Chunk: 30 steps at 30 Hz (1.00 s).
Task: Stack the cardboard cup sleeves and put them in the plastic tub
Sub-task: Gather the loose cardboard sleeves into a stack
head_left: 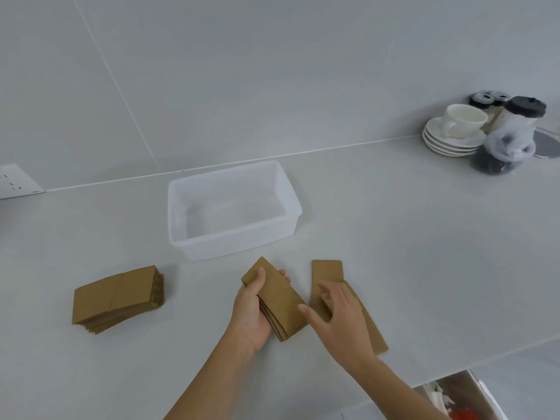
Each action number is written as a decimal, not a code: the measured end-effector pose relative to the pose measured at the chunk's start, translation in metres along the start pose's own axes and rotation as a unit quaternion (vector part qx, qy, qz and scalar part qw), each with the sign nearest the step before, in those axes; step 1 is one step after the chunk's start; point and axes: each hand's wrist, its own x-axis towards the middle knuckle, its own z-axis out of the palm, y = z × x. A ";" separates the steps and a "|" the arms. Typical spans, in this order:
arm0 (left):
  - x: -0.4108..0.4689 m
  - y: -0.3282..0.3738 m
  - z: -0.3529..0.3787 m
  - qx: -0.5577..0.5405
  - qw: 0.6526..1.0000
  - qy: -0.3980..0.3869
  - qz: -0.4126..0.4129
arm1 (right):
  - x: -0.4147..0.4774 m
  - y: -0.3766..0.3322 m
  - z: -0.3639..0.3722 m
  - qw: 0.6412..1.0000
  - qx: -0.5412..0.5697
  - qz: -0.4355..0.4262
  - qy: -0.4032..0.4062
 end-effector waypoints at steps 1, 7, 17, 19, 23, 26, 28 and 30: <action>0.001 -0.003 0.003 0.006 1.000 0.001 -0.003 | -0.001 0.005 -0.003 1.000 -0.025 -0.002 0.014; 0.004 -0.017 0.013 0.018 1.000 0.013 -0.021 | -0.008 0.035 -0.016 0.986 -0.147 0.073 -0.003; -0.002 -0.031 0.014 0.007 0.999 0.021 -0.025 | -0.016 0.045 -0.019 0.985 -0.138 0.103 -0.009; -0.005 -0.032 0.016 0.013 0.999 0.026 -0.026 | -0.015 0.043 -0.018 0.987 -0.120 0.108 -0.011; -0.013 -0.030 0.018 0.033 0.999 0.031 -0.020 | -0.009 0.031 -0.021 0.993 -0.029 0.116 0.000; -0.018 -0.030 0.018 0.037 0.999 0.006 -0.021 | -0.004 0.016 -0.022 0.996 0.022 0.085 -0.001; -0.019 -0.030 0.016 0.049 0.999 -0.024 -0.006 | -0.003 0.002 -0.021 0.996 0.063 0.064 -0.008; -0.020 -0.030 0.013 0.064 0.996 -0.052 0.018 | -0.003 -0.011 -0.019 0.994 0.094 0.046 -0.016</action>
